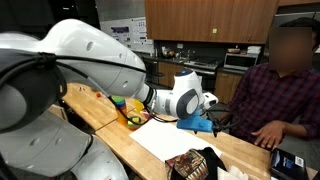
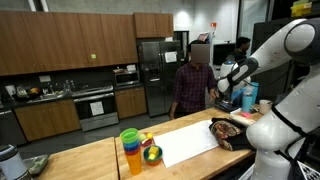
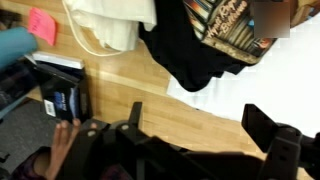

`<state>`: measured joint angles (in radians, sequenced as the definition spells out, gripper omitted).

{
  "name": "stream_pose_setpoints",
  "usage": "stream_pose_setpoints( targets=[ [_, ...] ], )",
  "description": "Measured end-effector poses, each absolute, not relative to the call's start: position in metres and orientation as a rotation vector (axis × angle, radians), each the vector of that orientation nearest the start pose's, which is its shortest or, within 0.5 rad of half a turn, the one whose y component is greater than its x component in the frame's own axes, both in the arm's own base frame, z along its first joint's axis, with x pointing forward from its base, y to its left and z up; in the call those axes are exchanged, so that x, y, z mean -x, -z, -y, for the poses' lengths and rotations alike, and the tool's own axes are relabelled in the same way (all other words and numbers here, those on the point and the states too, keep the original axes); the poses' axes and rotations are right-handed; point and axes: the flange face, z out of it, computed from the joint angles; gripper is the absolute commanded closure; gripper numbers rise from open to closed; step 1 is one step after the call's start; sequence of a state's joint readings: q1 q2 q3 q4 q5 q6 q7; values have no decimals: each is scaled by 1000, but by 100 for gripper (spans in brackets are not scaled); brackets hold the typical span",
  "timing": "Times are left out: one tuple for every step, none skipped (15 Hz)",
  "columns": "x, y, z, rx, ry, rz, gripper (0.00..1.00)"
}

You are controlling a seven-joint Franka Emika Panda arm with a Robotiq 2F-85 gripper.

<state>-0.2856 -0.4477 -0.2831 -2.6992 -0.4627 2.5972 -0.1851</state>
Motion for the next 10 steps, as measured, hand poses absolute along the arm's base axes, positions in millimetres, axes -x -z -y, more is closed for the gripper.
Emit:
stream_pose_setpoints(
  targets=[
    [-351,-393,204,3349,457,1,0],
    [-354,-387,197,3294,475,31,0],
    [-357,-380,191,3235,497,63,0],
    [-362,-373,186,3181,520,87,0],
    [-366,-366,181,3123,538,112,0],
    [-371,-359,175,3066,545,143,0],
    [-374,-353,168,3008,539,173,0],
    [-376,-348,163,2952,514,204,0],
    [-376,-343,158,2902,461,234,0],
    [-376,-339,156,2865,386,256,0]
  ],
)
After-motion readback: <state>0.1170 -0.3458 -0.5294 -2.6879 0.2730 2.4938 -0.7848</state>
